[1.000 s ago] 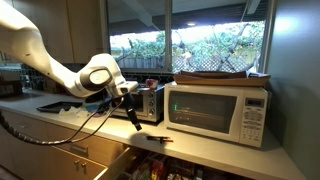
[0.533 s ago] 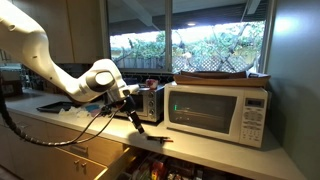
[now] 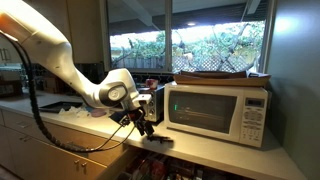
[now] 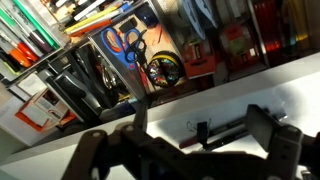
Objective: Place the black object on top of the oven
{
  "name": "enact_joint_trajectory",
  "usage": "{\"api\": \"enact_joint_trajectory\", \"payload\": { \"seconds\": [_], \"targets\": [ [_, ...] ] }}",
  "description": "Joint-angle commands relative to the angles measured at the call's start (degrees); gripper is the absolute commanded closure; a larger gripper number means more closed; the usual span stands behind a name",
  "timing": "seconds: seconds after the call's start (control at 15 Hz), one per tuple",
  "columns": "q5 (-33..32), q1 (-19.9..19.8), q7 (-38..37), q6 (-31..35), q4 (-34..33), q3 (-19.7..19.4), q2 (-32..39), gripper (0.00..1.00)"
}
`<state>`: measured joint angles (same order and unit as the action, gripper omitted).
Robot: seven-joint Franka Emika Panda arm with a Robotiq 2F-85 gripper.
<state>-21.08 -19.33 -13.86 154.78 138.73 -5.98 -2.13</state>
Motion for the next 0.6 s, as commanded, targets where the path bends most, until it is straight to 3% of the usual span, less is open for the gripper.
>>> {"api": "enact_joint_trajectory", "payload": {
  "seconds": [0.0,0.2,0.27,0.53],
  "targets": [
    [7.66,2.59,15.36,-7.17,-10.42,-3.25,8.69,0.0],
    [7.29,2.48,17.53,-8.77,-17.2,-4.97,11.92,0.0],
    [5.79,3.37,15.12,-7.09,-12.9,-5.28,9.35,0.0],
    [6.39,3.24,16.64,-7.67,-16.78,-5.92,11.4,0.0]
  ]
}}
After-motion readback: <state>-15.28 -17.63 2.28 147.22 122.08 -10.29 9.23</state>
